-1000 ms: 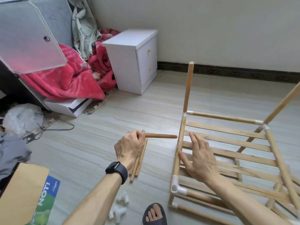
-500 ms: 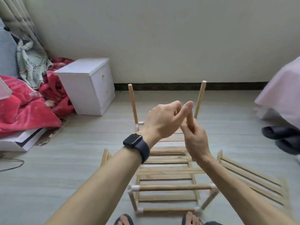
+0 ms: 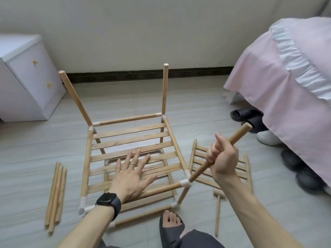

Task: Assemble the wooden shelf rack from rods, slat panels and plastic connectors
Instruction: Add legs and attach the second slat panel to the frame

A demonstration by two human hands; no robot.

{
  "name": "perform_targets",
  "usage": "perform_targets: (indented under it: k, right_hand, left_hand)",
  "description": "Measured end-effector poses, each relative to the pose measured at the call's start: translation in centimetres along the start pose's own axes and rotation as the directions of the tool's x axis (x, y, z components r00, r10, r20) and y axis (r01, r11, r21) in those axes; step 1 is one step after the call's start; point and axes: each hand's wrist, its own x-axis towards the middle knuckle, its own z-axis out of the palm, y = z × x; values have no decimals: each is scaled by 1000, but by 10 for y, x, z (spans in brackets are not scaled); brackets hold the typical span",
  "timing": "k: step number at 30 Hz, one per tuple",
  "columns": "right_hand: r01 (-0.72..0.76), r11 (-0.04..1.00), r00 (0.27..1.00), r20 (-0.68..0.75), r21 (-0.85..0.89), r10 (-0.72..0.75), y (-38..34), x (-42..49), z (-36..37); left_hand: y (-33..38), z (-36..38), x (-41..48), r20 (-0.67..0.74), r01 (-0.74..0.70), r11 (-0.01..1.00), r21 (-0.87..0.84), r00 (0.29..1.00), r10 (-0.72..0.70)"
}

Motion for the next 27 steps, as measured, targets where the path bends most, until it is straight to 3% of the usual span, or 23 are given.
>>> perform_targets:
  k: [4, 10, 18, 27]
  right_hand:
    - [23, 997, 997, 69, -70, -18, 4, -1, 6]
    - [165, 965, 905, 420, -203, -66, 21, -22, 11]
    - [162, 969, 933, 350, -189, -88, 33, -24, 10]
    - [153, 925, 962, 267, -349, -58, 23, -37, 9]
  left_hand:
    - [-1, -1, 3, 4, 15, 1000, 7, 1000, -16]
    - [-3, 4, 3, 12, 12, 1000, -18, 1000, -11]
    - [-4, 3, 5, 34, 18, 999, -30, 999, -17]
    - [-7, -15, -17, 54, -14, 1000, -6, 998, 15]
